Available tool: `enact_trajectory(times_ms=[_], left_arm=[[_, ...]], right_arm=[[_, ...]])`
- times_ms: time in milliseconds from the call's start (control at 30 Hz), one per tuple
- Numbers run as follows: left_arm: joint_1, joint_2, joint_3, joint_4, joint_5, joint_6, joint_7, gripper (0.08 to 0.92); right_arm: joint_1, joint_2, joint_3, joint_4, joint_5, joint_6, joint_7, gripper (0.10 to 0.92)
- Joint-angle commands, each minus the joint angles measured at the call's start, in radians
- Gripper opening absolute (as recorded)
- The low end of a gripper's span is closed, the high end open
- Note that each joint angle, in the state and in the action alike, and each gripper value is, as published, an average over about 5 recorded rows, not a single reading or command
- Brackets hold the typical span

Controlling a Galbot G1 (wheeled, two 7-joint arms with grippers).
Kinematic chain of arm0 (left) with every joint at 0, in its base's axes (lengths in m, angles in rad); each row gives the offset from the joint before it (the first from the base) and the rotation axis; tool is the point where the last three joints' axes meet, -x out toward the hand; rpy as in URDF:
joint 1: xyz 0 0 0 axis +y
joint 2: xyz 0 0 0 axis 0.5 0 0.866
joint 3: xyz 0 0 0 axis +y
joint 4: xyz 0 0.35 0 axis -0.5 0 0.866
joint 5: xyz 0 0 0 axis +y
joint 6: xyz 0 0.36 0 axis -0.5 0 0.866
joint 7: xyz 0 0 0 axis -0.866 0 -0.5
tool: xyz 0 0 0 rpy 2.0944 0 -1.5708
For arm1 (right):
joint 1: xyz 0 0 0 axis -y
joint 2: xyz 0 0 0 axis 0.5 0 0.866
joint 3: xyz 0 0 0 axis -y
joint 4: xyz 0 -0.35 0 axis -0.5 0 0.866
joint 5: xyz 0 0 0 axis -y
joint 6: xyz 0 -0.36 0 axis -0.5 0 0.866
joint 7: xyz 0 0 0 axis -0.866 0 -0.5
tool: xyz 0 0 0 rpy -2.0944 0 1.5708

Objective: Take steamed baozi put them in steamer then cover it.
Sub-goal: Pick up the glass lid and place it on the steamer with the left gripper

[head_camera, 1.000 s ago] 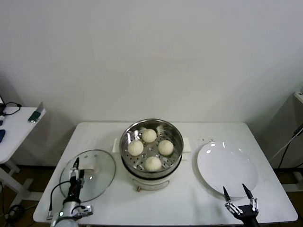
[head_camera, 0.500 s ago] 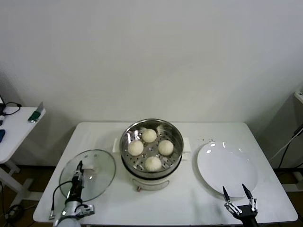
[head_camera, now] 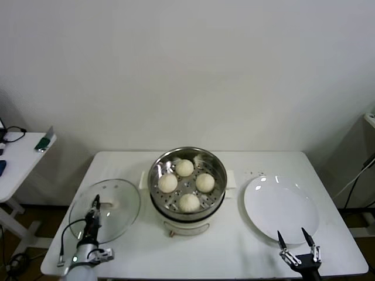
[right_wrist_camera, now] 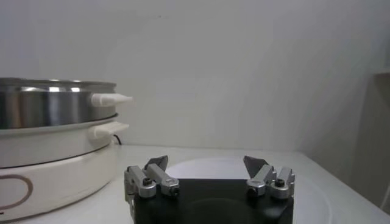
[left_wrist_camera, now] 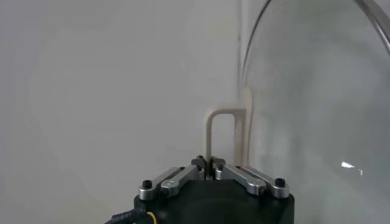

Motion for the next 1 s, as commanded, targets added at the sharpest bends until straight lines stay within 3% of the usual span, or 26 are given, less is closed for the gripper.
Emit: enact_trajectory(times_ms=[33, 267, 433, 667, 1000], left_arm=[[0.053, 0.13, -0.012, -0.287, -0.2, 0.085, 0.155, 0.139], [0.037, 0.289, -0.046, -0.492, -0.274, 0.248, 0.382, 0.139], [-0.01, 0.327, -0.012, -0.6, -0.304, 0.376, 0.469, 0.139], [-0.062, 0.285, 0.145, -0.725, -0.173, 0.479, 0.566, 0.139], [-0.151, 0.091, 0.413, -0.724, 0.116, 0.522, 0.67, 0.139]], right_arm=[[-0.002, -0.001, 0.003, 0.009, -0.005, -0.006, 0.004, 0.823], [-0.013, -0.002, 0.002, 0.039, -0.01, -0.019, 0.0, 0.823], [-0.009, -0.001, 0.004, 0.04, -0.013, -0.021, 0.0, 0.823], [0.008, 0.008, 0.003, 0.043, -0.027, -0.023, -0.005, 0.823], [0.042, 0.014, -0.009, 0.013, -0.035, -0.031, -0.004, 0.823]])
